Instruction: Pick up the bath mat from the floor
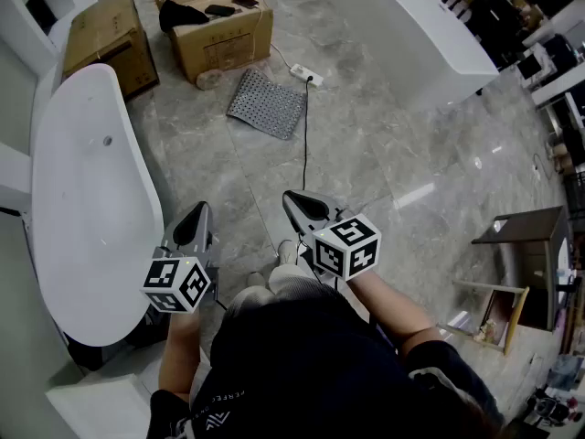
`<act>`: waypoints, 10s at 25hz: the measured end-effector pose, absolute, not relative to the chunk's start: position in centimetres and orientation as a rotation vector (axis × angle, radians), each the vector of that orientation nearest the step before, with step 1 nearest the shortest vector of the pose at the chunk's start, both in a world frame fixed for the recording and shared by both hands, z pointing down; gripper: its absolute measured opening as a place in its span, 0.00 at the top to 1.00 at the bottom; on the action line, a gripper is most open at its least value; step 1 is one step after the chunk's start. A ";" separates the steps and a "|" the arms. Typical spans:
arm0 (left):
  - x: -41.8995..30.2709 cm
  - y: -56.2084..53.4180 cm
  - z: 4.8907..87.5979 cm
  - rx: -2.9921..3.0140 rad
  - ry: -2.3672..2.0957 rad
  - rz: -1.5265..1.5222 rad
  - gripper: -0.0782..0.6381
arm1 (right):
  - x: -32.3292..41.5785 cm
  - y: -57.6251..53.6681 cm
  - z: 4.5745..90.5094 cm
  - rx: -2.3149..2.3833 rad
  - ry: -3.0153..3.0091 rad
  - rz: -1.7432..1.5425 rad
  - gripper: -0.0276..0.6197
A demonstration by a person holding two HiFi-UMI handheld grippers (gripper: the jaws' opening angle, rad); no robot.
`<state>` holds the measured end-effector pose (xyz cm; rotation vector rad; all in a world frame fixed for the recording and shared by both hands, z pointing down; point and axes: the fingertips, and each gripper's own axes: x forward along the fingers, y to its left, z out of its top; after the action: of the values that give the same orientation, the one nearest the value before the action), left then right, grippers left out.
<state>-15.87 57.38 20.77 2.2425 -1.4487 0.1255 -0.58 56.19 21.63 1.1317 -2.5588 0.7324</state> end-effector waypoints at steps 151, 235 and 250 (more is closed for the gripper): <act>-14.4 -3.3 88.6 1.464 -1.376 0.321 0.66 | -1.6 -5.5 80.5 0.932 -2.123 0.890 0.96; -7.4 -13.1 73.0 1.669 -1.158 0.282 0.85 | 6.2 -11.2 69.6 1.132 -1.979 0.902 0.96; -9.5 -9.6 58.7 1.703 -1.189 0.305 0.85 | 7.6 -11.2 58.4 1.105 -2.022 0.858 0.96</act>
<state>-9.48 -9.57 58.66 1.7034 -1.1888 0.3052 7.57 -11.23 58.36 1.1046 -2.0215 0.8585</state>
